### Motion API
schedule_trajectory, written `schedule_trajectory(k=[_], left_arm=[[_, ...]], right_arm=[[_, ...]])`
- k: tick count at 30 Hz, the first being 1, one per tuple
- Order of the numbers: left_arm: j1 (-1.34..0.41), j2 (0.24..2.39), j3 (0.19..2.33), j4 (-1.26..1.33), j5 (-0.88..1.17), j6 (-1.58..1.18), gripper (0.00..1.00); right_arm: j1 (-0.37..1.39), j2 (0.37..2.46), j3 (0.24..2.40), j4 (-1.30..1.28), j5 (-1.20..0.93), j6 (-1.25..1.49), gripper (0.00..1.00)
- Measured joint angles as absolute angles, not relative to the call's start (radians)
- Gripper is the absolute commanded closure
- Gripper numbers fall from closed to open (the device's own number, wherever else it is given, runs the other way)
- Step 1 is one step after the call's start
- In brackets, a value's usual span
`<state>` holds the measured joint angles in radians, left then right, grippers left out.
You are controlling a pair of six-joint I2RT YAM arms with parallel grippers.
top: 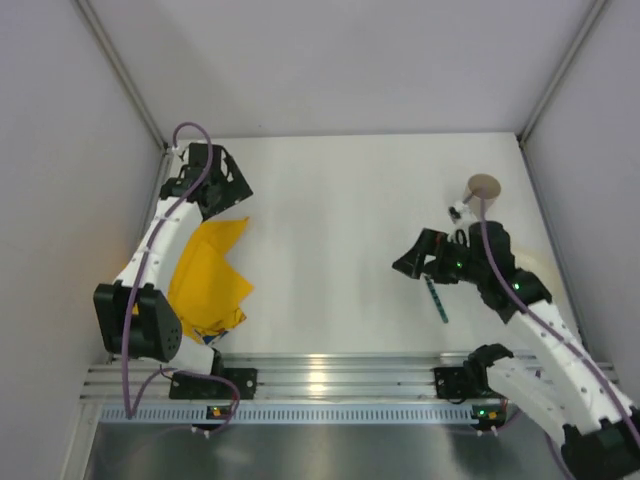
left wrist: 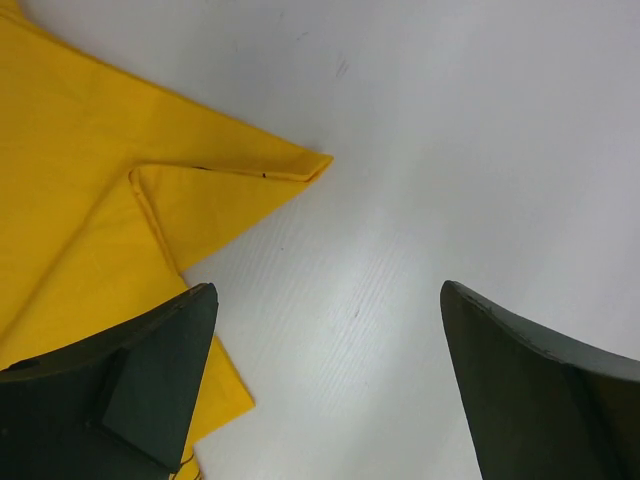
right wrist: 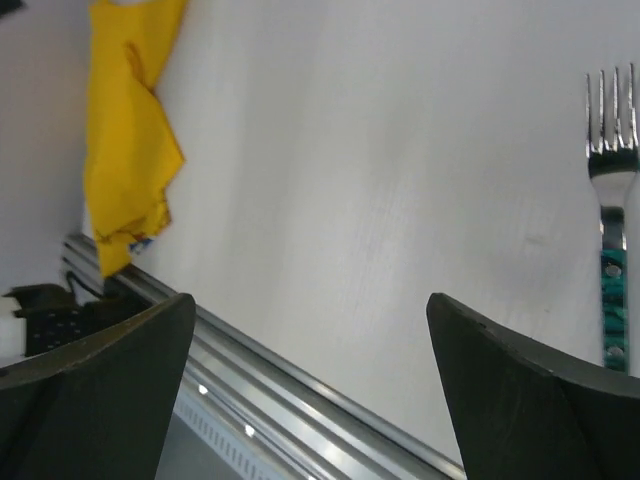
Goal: Set the dinner table for one person
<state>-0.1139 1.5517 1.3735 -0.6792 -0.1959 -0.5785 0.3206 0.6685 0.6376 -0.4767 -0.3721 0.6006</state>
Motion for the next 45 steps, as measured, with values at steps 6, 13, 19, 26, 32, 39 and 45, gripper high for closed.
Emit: schedule_trajectory(k=[6, 13, 19, 26, 32, 39, 45], left_arm=[[-0.118, 1.28, 1.301, -0.764, -0.231, -0.636, 0.01], [-0.118, 1.178, 1.117, -0.877, -0.265, -0.704, 0.01], [-0.08, 1.075, 0.956, -0.925, -0.303, -0.751, 0.01], [0.065, 1.179, 0.896, -0.834, -0.27, -0.708, 0.03], [0.071, 1.435, 0.942, -0.712, -0.215, -0.676, 0.12], [-0.023, 1.622, 1.061, -0.672, -0.25, -0.682, 0.27], [-0.084, 1.712, 1.1, -0.675, -0.311, -0.704, 0.36]], right_arm=[[0.459, 1.333, 1.15, -0.651, -0.273, 0.477, 0.0], [0.623, 1.71, 1.456, -0.659, -0.326, 0.401, 0.0], [0.776, 1.977, 1.682, -0.641, -0.434, 0.406, 0.0], [0.862, 1.998, 1.609, -0.625, -0.517, 0.43, 0.0], [0.855, 1.918, 1.469, -0.663, -0.483, 0.406, 0.0], [0.854, 1.757, 1.308, -0.686, -0.422, 0.374, 0.0], [0.847, 1.688, 1.227, -0.703, -0.38, 0.342, 0.0]])
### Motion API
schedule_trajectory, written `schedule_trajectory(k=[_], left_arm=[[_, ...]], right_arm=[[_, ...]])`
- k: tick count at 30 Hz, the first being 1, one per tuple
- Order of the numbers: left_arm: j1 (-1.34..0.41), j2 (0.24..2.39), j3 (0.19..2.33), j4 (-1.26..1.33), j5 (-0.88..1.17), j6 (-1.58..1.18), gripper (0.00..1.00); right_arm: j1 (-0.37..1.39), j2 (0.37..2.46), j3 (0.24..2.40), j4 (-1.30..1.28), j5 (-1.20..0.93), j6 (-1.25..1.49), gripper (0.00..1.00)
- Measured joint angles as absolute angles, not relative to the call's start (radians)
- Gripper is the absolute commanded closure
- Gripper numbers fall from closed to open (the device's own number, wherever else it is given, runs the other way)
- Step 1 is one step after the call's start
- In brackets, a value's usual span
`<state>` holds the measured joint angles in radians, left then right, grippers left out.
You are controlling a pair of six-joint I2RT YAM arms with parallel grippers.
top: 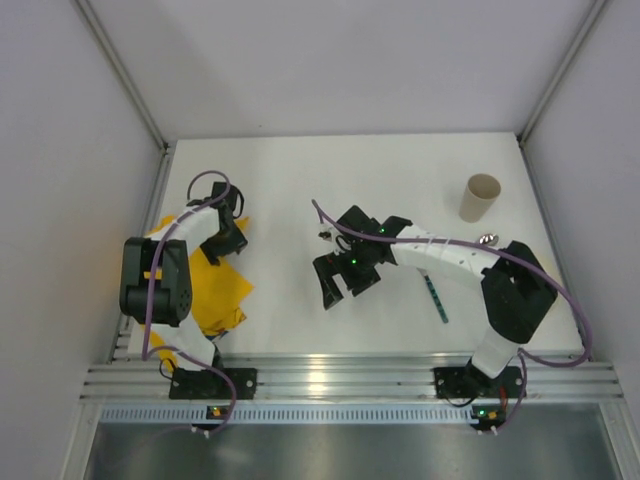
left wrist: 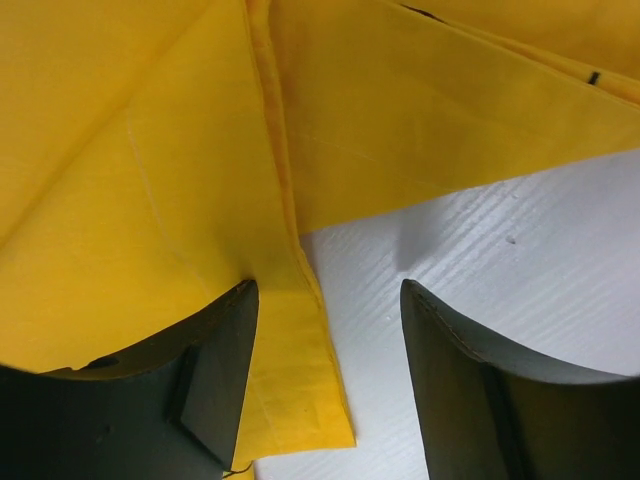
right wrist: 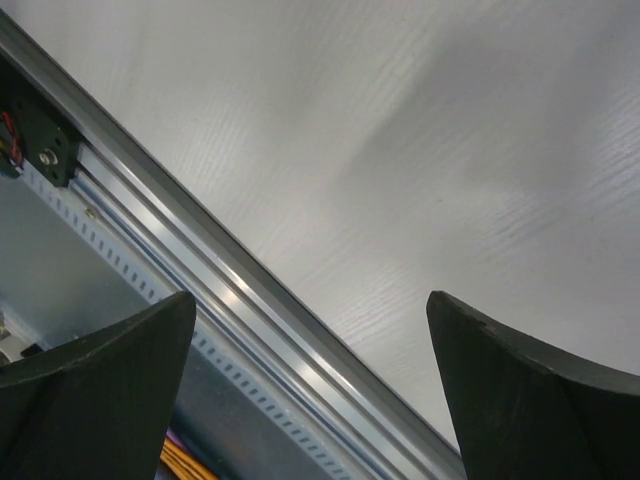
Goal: Set the dinner table for one person
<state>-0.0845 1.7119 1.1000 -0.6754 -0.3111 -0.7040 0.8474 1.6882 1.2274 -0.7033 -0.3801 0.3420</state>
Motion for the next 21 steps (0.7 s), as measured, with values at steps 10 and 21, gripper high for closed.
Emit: schedule_trajectory(k=[10, 21], left_arm=[[-0.086, 1.723, 1.099, -0.702, -0.414, -0.738, 0.61], [-0.086, 1.75, 1.077, -0.673, -0.39, -0.722, 0.93]], right_arm=[[0.812, 1.656, 1.161, -0.708, -0.358, 0.295, 0.0], [0.806, 1.639, 1.123, -0.712, -0.355, 0.27, 0.0]])
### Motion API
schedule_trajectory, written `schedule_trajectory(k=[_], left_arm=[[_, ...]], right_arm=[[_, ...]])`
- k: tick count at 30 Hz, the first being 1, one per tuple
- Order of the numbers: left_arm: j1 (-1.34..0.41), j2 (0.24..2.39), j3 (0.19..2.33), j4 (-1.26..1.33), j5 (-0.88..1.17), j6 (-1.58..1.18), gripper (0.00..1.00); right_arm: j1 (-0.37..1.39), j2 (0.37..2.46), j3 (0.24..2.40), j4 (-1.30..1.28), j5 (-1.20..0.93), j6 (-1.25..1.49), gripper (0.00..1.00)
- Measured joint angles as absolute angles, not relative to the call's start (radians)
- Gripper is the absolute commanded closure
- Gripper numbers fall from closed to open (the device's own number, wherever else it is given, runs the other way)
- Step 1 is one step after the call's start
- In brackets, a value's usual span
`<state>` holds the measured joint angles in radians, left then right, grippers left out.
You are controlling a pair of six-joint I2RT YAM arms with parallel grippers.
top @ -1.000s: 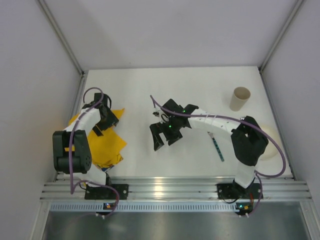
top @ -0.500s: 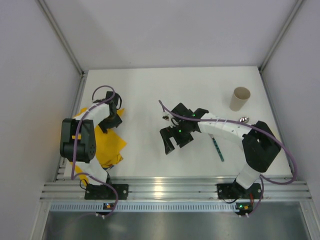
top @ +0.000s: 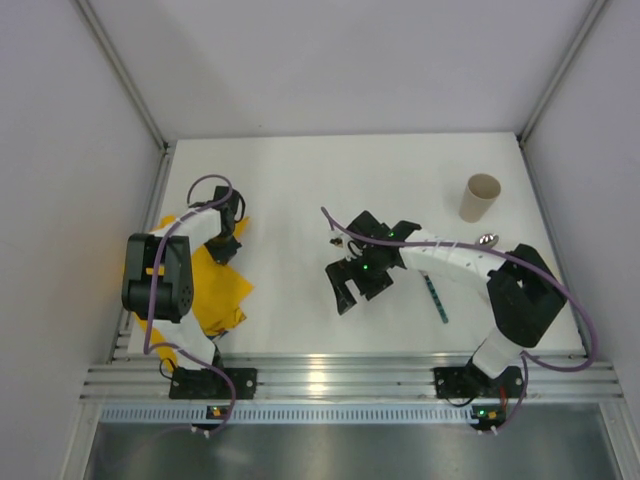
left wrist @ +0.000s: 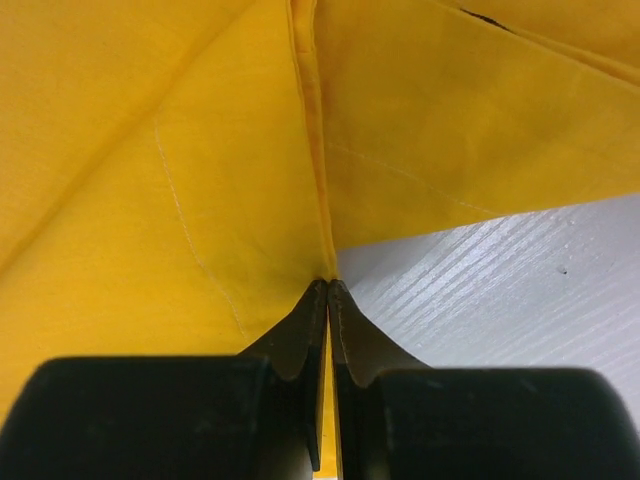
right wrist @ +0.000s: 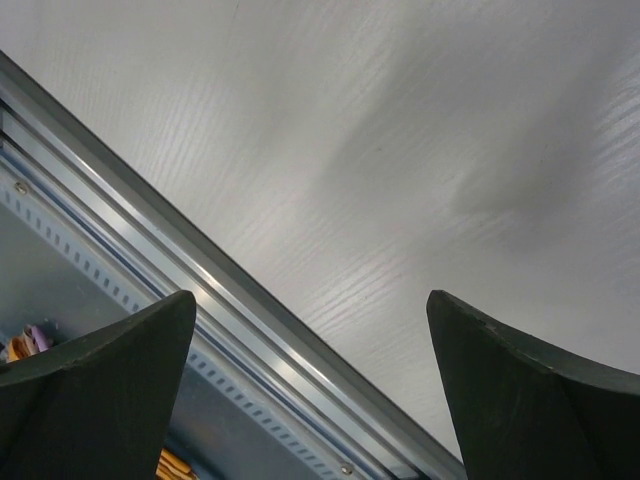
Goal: Set the dinner table for one person
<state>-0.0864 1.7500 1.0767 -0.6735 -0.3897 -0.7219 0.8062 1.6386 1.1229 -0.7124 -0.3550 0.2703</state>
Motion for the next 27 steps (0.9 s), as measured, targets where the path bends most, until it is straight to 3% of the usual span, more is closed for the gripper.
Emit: schedule_trajectory(k=[2, 4, 5, 6, 9, 17, 22, 27], left_arm=[[-0.087, 1.75, 1.077, -0.672, -0.389, -0.713, 0.89], [-0.087, 1.75, 1.077, -0.673, -0.389, -0.704, 0.73], [-0.087, 1.75, 1.077, -0.674, -0.39, -0.698, 0.59], [-0.087, 1.749, 1.077, -0.675, -0.392, -0.692, 0.52], [-0.086, 1.737, 1.07, -0.676, -0.398, -0.692, 0.45], [-0.087, 1.708, 1.028, -0.633, -0.392, -0.69, 0.51], [-0.088, 1.702, 1.012, -0.602, -0.385, -0.699, 0.67], [-0.09, 1.709, 1.007, -0.575, -0.395, -0.702, 0.77]], right_arm=[[0.805, 1.637, 1.117, -0.714, -0.355, 0.271, 0.0], [0.804, 1.637, 1.117, -0.714, -0.355, 0.271, 0.0], [0.802, 1.637, 1.117, -0.714, -0.354, 0.271, 0.0], [0.802, 1.637, 1.117, -0.714, -0.354, 0.271, 0.0], [0.802, 1.636, 1.114, -0.709, -0.353, 0.273, 0.0], [0.802, 1.623, 1.093, -0.704, -0.348, 0.281, 0.0], [0.802, 1.614, 1.093, -0.706, -0.337, 0.28, 0.0], [0.802, 1.606, 1.092, -0.714, -0.322, 0.271, 0.0]])
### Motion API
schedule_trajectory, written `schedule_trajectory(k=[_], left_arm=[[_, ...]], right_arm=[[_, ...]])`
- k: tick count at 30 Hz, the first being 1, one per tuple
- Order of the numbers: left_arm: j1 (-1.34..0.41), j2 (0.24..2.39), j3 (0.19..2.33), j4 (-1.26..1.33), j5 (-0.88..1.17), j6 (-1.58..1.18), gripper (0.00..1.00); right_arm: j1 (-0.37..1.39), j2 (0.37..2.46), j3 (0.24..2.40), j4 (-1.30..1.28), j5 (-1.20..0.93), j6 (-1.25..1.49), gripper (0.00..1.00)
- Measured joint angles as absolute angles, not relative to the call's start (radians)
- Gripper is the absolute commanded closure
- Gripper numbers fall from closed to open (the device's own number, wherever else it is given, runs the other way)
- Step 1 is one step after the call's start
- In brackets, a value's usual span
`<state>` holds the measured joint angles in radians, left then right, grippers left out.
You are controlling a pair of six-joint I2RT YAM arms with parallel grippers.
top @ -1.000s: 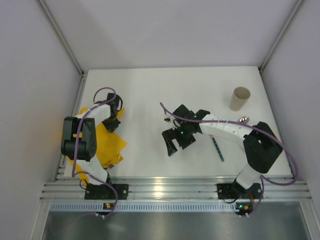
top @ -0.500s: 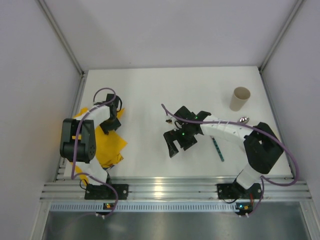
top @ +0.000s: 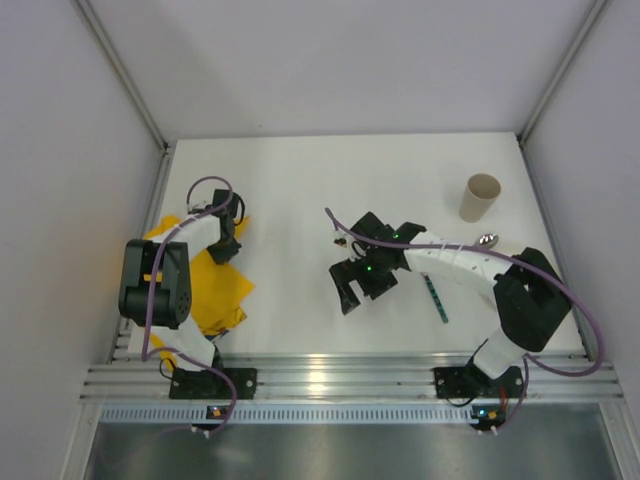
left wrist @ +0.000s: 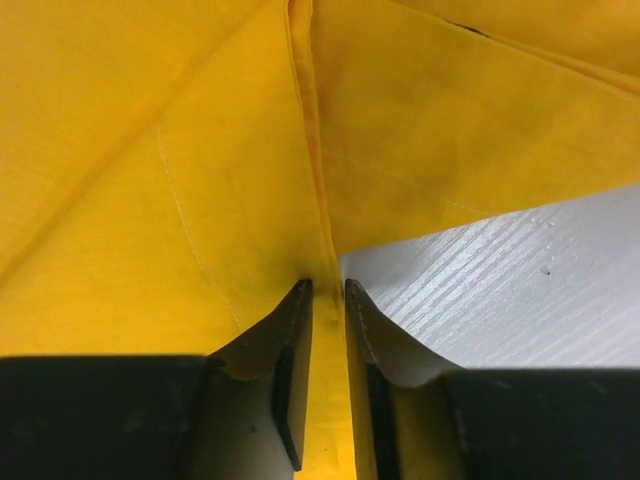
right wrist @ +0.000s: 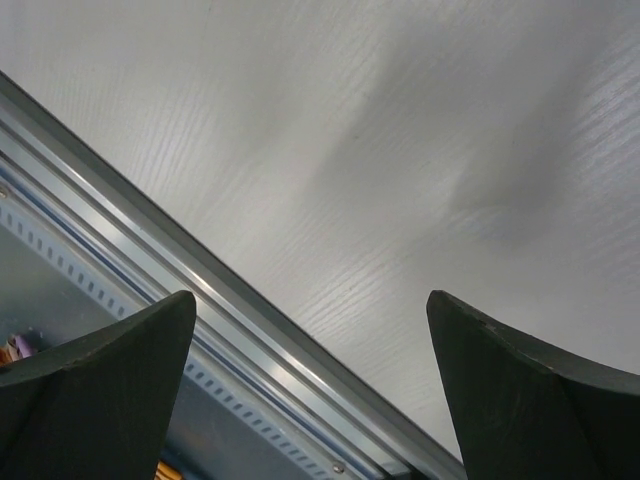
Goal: Set the dinner table for one person
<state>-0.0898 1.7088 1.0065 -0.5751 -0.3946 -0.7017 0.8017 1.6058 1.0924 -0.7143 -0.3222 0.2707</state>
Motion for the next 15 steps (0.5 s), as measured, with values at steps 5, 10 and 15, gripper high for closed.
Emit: schedule_trajectory(k=[5, 10, 15], left_arm=[[-0.088, 1.711, 0.999, -0.545, -0.4, -0.697, 0.9], [-0.082, 1.723, 1.005, -0.535, -0.402, -0.673, 1.0], [-0.081, 1.724, 1.014, -0.535, -0.399, -0.645, 1.0]], right_arm=[[0.802, 1.59, 1.077, -0.723, -0.308, 0.268, 0.0], [0.802, 1.585, 1.065, -0.727, -0.295, 0.267, 0.0], [0.802, 1.583, 1.06, -0.729, -0.279, 0.264, 0.0]])
